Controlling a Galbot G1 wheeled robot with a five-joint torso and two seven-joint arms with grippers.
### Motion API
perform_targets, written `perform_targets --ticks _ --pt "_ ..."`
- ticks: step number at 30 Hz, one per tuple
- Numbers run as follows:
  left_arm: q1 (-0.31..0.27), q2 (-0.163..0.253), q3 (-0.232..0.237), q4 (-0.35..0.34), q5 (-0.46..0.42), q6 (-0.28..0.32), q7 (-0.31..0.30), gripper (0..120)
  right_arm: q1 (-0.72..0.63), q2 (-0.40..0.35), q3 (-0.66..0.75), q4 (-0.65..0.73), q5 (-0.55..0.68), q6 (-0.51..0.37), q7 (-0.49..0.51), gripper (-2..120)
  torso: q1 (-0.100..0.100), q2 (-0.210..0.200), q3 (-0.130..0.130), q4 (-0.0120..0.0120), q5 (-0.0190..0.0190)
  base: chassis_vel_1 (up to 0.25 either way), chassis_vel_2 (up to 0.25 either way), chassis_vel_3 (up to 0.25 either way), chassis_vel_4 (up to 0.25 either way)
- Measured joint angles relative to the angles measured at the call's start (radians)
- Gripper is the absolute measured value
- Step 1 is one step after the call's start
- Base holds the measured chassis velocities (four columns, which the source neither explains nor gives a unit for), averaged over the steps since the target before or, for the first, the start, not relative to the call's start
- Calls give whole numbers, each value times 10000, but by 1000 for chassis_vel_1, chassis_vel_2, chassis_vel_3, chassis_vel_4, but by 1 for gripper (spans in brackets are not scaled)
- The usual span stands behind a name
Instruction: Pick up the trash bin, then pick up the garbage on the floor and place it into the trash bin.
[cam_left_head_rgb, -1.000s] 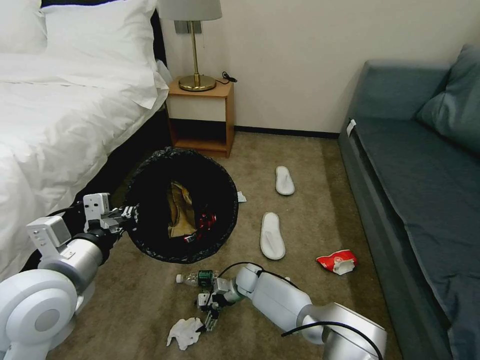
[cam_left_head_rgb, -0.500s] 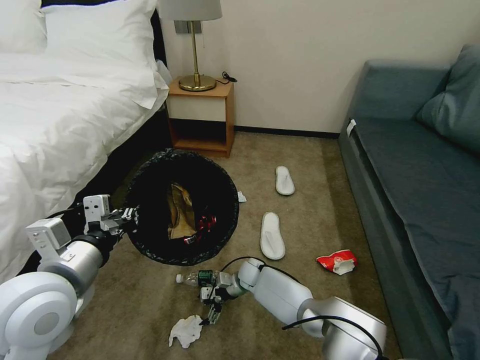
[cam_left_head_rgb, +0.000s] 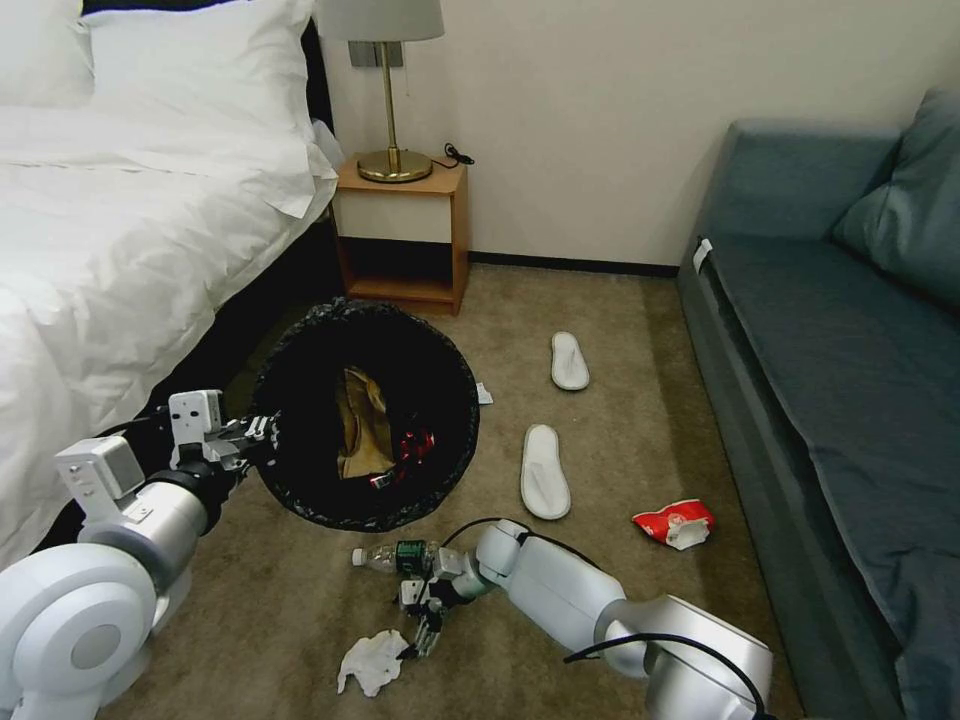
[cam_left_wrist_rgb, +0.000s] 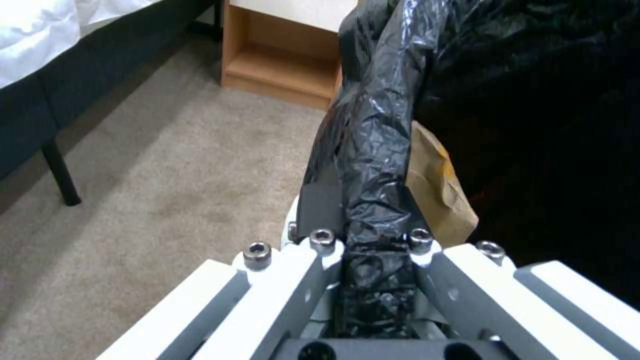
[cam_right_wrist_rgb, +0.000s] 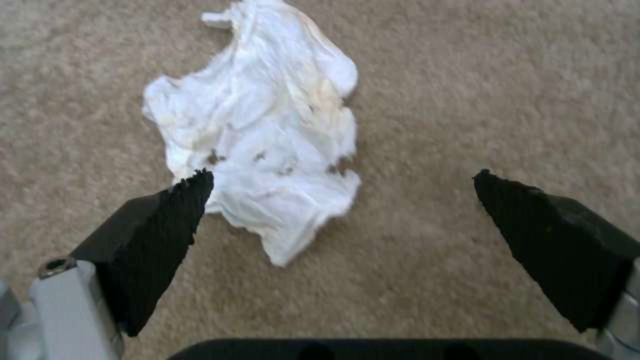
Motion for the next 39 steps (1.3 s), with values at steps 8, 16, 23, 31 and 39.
perform_targets --ticks 8,16,23,31,39 --pt "12 -4 -44 -4 -4 0 -4 3 -23 -1 -286 138 268 3 54 100 0 0 0 0 0 0 0 0 0" --pt "-19 -60 -3 12 9 0 0 3 -22 0 -676 232 515 -159 323 100 0 0 0 0 0 0 0 0 0" --pt "29 -148 -12 -29 79 0 4 3 -23 0 -852 168 688 -362 536 100 -1 0 0 0 0 0 0 0 0" --pt "192 -260 -43 -173 207 0 9 3 -96 10 -763 -140 976 -561 600 100 -2 0 -1 0 4 0 0 0 0" --pt "304 -294 -134 -301 239 0 8 3 -86 11 -829 -139 1188 -796 633 99 -3 2 -2 0 1 0 0 0 0"
